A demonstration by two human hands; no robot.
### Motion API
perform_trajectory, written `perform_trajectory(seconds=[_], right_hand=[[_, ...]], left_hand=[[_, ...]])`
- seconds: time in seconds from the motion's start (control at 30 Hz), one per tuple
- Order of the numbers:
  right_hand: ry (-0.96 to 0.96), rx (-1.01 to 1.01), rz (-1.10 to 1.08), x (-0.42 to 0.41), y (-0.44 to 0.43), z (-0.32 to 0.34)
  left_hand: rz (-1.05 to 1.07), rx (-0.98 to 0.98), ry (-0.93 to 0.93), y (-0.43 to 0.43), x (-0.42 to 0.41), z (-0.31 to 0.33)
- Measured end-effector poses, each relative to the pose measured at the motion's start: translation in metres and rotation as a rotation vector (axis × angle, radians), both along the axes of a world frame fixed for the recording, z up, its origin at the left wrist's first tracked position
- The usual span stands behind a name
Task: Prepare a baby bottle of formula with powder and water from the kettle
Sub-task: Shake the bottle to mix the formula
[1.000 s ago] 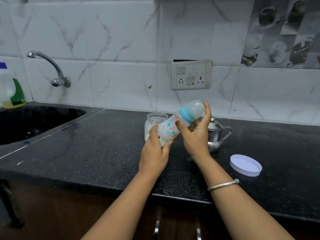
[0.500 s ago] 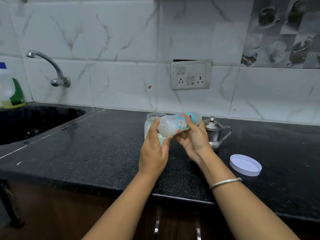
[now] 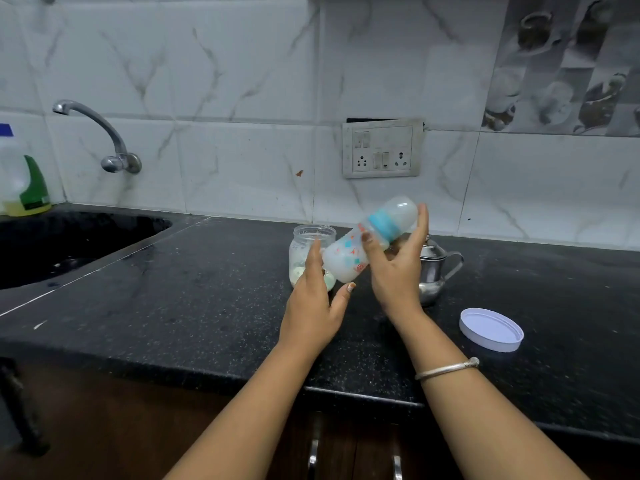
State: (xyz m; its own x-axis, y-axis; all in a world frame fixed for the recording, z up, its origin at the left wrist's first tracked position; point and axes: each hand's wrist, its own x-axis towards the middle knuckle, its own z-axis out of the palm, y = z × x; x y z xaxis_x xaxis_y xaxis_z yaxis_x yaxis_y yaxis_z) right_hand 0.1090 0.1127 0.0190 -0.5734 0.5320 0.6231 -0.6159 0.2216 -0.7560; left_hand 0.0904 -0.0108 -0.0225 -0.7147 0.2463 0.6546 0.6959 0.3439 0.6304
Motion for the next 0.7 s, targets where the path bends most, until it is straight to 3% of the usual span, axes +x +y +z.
perform_trajectory(seconds=[0.07,0.17,0.3,0.47,0.57,0.7], right_hand=[[0.027,0.205,-0.066,0.002,-0.004,-0.003],[0.025,0.222,-0.020,0.002,-0.008,-0.002],[0.011,-0.139,0.139,-0.002,-0.003,0.004],[-0.198,-0.512,0.336,-0.005,0.002,0.007],[-0.207,-0.605,0.439,-0.006,0.002,0.007],[-0.194,-0.608,0.447,-0.006,0.003,0.008]], left_hand=[[0.009,-0.029,-0.004,0.001,-0.003,-0.001],[0.021,-0.015,0.006,0.001,-0.005,-0.002],[0.024,0.030,0.042,0.001,-0.005,-0.002],[0.015,0.104,0.200,-0.001,0.003,0.002],[-0.022,0.090,0.339,0.000,0.002,0.003],[-0.038,0.051,0.339,0.002,0.001,0.002]])
